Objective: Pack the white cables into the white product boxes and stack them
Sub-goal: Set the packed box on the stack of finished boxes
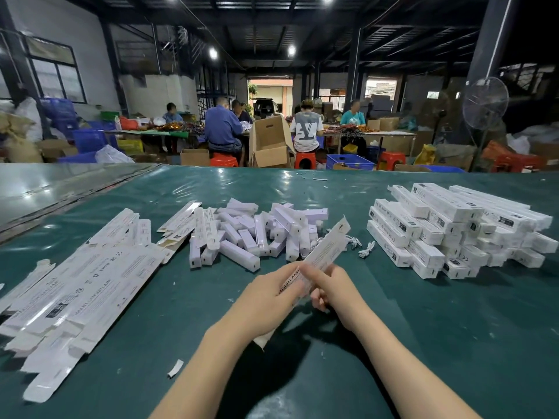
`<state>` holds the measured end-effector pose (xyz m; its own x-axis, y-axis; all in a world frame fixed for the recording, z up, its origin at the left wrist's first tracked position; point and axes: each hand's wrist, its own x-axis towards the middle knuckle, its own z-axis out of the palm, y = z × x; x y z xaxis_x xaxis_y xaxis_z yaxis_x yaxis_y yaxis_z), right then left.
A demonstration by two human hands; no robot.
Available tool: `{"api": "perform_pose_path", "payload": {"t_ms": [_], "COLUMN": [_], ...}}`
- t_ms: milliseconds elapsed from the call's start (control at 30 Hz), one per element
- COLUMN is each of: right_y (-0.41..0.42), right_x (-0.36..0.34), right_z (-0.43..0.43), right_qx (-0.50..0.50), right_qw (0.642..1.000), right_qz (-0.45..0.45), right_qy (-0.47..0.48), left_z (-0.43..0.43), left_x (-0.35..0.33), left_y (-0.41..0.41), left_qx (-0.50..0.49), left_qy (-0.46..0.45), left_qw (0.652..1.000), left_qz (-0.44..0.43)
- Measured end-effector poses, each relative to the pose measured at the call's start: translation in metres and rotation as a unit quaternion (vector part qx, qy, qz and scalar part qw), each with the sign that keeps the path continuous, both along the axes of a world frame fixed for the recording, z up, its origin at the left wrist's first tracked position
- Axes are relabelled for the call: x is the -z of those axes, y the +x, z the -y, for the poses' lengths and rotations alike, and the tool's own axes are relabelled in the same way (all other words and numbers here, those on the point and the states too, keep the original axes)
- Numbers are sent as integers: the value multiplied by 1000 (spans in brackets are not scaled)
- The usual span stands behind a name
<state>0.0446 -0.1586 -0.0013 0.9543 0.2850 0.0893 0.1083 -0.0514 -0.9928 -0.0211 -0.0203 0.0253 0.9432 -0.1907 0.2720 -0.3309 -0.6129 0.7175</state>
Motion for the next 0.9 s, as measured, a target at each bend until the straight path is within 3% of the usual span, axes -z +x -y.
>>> {"api": "perform_pose_path", "payload": {"t_ms": [167,333,467,600,700,767,900], "right_y": [2,3,3,4,8,10,10], "right_x": [-3,0,0,-3,-4,-5,-3], "right_z": [5,8,10,11,15,17,15], "right_qx": [-17,-22,7,56,105,111,105], "right_qw": [999,996,991,976,942,936,943], "right_qz": [-19,-33,-73,-115,-148,-145,-134], "right_qy": [42,78,109,174,282,301,286], "left_z": [7,9,3,-12,-18,-19,-16], "left_x": [0,10,15,16,16,17,22], "left_y": [-1,1,8,12,16,19,22], "left_qx": [58,49,38,6,13,-8,-63], "left_qy": [-82,-63,-151,-305,-481,-520,-545], "left_qw": [993,996,982,940,858,836,825], "left_qz": [-55,-51,-108,-152,-181,-173,-134]}}
